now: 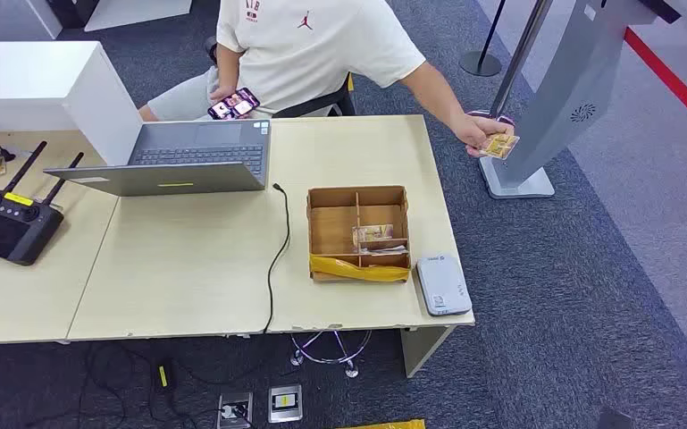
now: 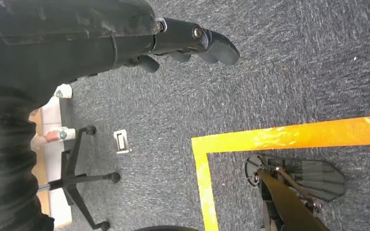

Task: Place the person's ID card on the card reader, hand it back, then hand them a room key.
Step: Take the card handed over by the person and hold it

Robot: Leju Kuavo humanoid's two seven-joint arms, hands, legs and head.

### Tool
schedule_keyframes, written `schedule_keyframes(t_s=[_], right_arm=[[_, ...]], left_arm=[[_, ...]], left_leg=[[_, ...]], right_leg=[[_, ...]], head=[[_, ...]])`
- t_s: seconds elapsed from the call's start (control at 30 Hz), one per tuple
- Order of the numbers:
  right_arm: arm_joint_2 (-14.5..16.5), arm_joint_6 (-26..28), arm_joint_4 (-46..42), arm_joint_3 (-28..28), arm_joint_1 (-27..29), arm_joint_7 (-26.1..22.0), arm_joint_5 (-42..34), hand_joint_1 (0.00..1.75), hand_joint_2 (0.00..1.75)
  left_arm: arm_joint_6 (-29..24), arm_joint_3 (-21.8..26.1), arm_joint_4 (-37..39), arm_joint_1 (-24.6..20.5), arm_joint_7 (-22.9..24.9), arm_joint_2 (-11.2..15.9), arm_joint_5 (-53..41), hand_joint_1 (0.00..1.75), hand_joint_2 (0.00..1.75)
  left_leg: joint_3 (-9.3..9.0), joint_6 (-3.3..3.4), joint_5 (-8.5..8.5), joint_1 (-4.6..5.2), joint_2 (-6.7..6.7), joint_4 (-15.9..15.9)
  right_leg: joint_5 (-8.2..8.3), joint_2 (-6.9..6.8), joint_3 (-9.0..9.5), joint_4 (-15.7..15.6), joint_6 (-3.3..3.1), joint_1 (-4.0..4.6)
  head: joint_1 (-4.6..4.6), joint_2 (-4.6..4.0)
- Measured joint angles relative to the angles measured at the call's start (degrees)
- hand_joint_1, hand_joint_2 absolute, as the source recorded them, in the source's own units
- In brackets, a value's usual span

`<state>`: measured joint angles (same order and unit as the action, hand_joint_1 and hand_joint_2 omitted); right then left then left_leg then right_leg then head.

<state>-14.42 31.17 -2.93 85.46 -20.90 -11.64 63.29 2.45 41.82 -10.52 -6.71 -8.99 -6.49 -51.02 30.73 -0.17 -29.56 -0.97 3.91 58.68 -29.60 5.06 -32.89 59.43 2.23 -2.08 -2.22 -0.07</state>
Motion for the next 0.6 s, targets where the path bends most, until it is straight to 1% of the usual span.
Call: schedule_keyframes(t_s=[0.07, 0.2, 0.37, 0.47, 0.6], right_arm=[[-1.0, 0.1, 0.0, 0.2, -1.0, -1.6, -0.8, 0.0, 1.75], [-4.5, 0.3, 0.1, 0.5, -4.9, -7.2, -3.1, 0.0, 1.75], [-9.0, 0.1, 0.2, 0.6, -11.2, -16.8, -4.6, 0.0, 1.75], [-11.4, 0.4, 0.3, 0.6, -16.1, -22.0, -2.8, 0.0, 1.75], [-13.1, 1.8, 0.4, 0.6, -22.7, -25.5, 3.0, 0.0, 1.75]], left_arm=[[0.0, 0.0, 0.0, 0.0, -0.1, 0.0, -0.1, 0.0, 1.75], [0.0, 0.5, 0.0, 0.0, -0.7, -0.1, -0.6, 0.0, 1.75], [0.0, 0.9, 0.1, 0.0, -1.4, -0.1, -1.9, 0.0, 1.75], [0.0, 1.0, 0.1, -0.1, -1.7, -0.2, -2.6, 0.0, 1.75], [0.0, 1.4, 0.1, -0.2, -2.3, -0.2, -3.3, 0.0, 1.75]], left_leg=[[-0.01, 0.01, 0.01, 0.0, 0.01, 0.0], [-0.01, 0.03, 0.02, 0.01, 0.01, 0.0], [0.0, 0.05, 0.04, 0.08, 0.01, 0.0], [-0.01, 0.07, 0.05, 0.09, 0.0, 0.0], [0.0, 0.09, 0.08, 0.09, 0.02, 0.0]], right_leg=[[0.0, -0.01, 0.01, 0.0, 0.0, 0.0], [0.02, -0.02, 0.02, 0.0, 0.02, -0.01], [0.05, -0.01, 0.01, 0.0, 0.05, -0.09], [0.06, 0.0, 0.02, 0.0, 0.05, -0.09], [0.08, -0.02, 0.02, 0.0, 0.07, -0.1]], head=[[-0.02, 0.0], [-0.03, 0.0], [-0.01, 0.0], [-0.02, 0.0], [-0.01, 0.0]])
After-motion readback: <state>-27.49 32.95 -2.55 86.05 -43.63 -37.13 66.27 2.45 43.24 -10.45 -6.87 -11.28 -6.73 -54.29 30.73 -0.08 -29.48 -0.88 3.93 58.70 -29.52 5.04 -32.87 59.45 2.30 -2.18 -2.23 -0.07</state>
